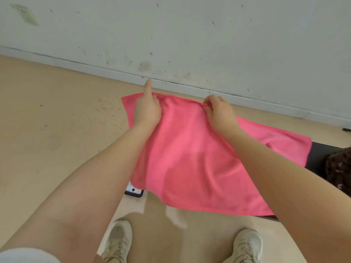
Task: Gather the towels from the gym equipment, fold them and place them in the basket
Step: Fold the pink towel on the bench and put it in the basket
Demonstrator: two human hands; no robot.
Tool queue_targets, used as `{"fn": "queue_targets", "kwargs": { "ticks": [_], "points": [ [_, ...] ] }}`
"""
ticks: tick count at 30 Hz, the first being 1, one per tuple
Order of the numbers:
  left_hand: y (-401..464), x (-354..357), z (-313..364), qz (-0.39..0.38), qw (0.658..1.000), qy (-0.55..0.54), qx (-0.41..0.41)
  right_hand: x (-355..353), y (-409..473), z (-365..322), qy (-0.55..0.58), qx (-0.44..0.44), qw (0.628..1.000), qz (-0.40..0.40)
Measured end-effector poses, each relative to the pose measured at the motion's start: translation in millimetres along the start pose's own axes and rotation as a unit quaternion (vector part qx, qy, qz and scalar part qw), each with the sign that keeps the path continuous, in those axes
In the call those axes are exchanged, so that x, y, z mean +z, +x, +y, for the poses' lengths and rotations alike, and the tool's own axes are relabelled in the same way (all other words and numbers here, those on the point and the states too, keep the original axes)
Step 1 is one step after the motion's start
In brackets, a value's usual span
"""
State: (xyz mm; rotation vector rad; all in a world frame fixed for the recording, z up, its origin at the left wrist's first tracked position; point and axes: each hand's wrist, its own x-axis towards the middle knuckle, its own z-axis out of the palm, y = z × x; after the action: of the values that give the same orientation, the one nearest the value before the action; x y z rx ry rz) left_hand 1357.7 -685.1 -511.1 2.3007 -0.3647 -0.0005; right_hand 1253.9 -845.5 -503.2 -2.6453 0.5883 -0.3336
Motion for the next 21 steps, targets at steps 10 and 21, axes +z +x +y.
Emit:
{"fn": "queue_targets", "kwargs": {
  "ticks": [10, 21],
  "points": [
    [-109, 46, 39, -0.253, 0.919, 0.184, 0.242, -72, -103, 78, -0.066, 0.083, 0.993, -0.053],
    [-222, 74, 102, -0.336, 0.779, 0.293, 0.441, -101, -217, 125, 0.031, 0.238, 0.964, -0.115]
  ]
}}
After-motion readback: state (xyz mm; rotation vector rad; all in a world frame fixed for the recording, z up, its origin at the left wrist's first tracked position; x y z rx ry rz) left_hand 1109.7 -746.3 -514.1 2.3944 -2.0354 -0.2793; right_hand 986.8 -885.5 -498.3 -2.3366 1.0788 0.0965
